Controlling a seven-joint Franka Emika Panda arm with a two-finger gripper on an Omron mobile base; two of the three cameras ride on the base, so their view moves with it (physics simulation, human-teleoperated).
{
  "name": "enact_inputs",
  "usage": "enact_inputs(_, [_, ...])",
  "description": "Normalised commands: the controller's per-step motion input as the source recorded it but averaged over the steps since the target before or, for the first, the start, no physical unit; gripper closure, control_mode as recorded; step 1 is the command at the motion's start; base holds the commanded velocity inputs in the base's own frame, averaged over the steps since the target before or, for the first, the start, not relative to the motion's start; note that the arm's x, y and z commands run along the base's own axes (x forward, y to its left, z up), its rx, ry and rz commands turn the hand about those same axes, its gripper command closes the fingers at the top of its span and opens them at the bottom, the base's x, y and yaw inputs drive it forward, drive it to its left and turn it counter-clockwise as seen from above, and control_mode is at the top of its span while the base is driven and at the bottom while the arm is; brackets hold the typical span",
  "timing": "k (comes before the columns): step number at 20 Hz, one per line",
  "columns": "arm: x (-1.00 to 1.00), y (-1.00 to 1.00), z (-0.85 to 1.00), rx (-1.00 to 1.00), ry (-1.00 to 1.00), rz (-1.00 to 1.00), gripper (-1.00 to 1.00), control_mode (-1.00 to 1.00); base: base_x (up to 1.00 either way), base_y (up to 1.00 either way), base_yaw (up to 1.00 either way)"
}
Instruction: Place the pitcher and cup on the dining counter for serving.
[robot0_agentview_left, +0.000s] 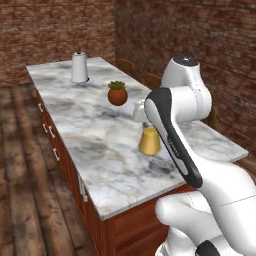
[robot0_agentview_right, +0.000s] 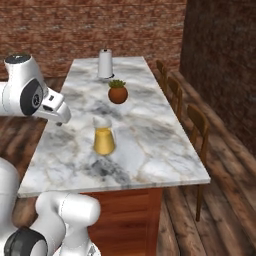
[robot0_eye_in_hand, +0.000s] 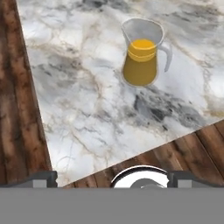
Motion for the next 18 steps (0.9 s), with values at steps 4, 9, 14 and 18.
enact_inputs(4, [0.00, 0.00, 0.00, 0.00, 0.00, 0.00, -1.00, 1.00, -0.93, -0.04, -0.38])
enact_inputs(9, [0.00, 0.00, 0.00, 0.00, 0.00, 0.00, -1.00, 1.00, -0.87, 0.00, -0.72])
enact_inputs(14, [0.00, 0.00, 0.00, 0.00, 0.00, 0.00, -1.00, 1.00, -0.68, 0.00, -0.82])
enact_inputs(18, [0.00, 0.00, 0.00, 0.00, 0.00, 0.00, -1.00, 1.00, -0.57, 0.07, -0.87])
